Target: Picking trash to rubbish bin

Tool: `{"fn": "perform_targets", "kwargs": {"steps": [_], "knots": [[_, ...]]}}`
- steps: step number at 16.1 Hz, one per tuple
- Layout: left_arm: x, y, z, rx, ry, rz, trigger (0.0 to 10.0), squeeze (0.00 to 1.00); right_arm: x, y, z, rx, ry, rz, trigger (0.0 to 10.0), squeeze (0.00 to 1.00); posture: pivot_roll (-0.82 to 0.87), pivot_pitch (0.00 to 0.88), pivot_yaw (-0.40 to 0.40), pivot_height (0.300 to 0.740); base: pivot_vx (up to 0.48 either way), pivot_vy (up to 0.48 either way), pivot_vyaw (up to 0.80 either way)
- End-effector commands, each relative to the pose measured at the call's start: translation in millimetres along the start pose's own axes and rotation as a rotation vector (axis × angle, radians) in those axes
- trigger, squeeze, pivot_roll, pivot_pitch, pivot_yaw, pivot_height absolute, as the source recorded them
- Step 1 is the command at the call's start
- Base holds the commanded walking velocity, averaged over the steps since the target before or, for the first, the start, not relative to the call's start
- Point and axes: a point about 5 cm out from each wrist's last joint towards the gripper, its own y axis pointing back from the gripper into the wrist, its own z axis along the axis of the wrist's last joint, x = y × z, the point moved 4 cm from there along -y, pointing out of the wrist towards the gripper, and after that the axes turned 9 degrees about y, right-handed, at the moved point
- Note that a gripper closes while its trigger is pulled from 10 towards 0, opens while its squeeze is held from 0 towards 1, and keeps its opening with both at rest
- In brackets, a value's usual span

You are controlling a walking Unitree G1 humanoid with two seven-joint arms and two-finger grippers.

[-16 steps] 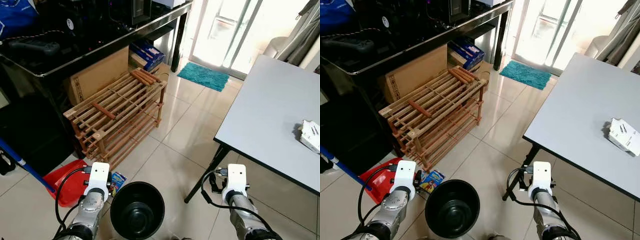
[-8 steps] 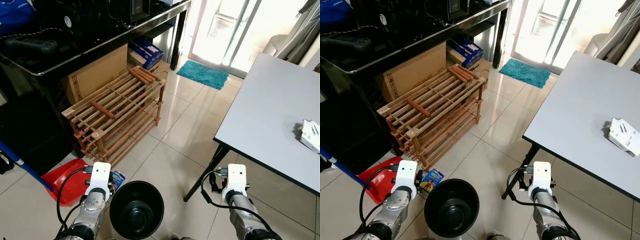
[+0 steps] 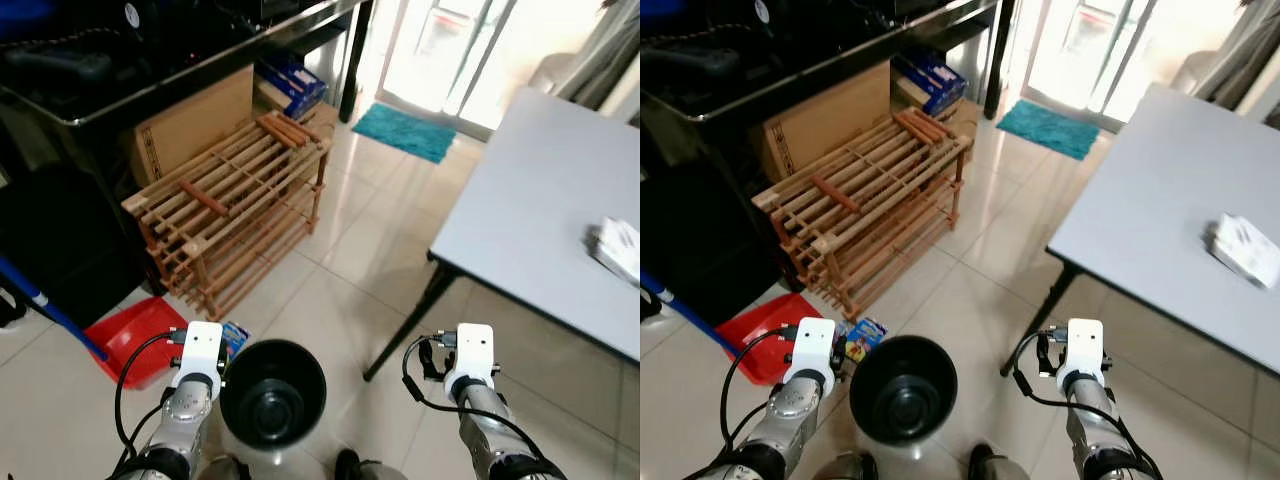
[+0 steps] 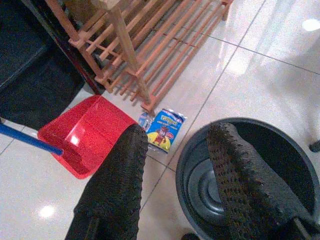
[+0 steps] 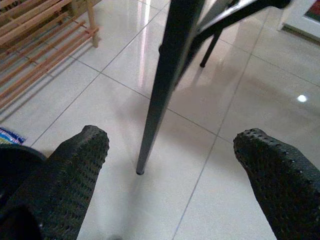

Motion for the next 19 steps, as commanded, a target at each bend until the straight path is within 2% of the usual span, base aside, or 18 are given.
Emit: {"fn": "perform_targets", "kwargs": {"steps": [1,5,8,10,15,19], "knots": [[-1.8,1.7,-4.2,0.009,0.006,0.006,10.0,0.00,-4.7,2.0,-4.7,0.010,0.004,-0.010,10.0,0.00,-0.05,0.108,-0.088,0.740,-0.281,0.000,0.00],[-1.9,2.2,-5.2,0.010,0.008,0.006,10.0,0.00,-3.4,2.1,-5.2,0.013,-0.001,-0.001,10.0,0.00,-0.05,0.112,-0.090,0.740,-0.280,0.000,0.00],[-2.1,2.5,-5.9,0.011,0.009,0.006,10.0,0.00,-3.3,2.0,-5.0,0.012,-0.001,0.002,10.0,0.00,-0.05,0.113,-0.092,0.740,-0.280,0.000,-0.75],[-1.9,2.6,-6.4,0.012,0.009,0.008,10.0,0.00,-3.6,2.1,-4.2,0.005,0.001,0.002,10.0,0.00,-0.05,0.113,-0.093,0.740,-0.274,0.000,0.00],[-1.4,3.1,-5.4,0.000,0.038,0.012,10.0,0.00,-3.9,2.1,-3.1,-0.003,0.000,0.004,10.0,0.00,-0.05,0.119,-0.096,0.740,0.000,0.000,0.00],[-0.6,2.7,-6.3,0.010,0.006,0.016,10.0,0.00,-2.4,1.5,-2.9,0.002,-0.012,0.013,10.0,0.00,-0.05,0.119,-0.097,0.740,0.000,0.000,-0.34]]}}
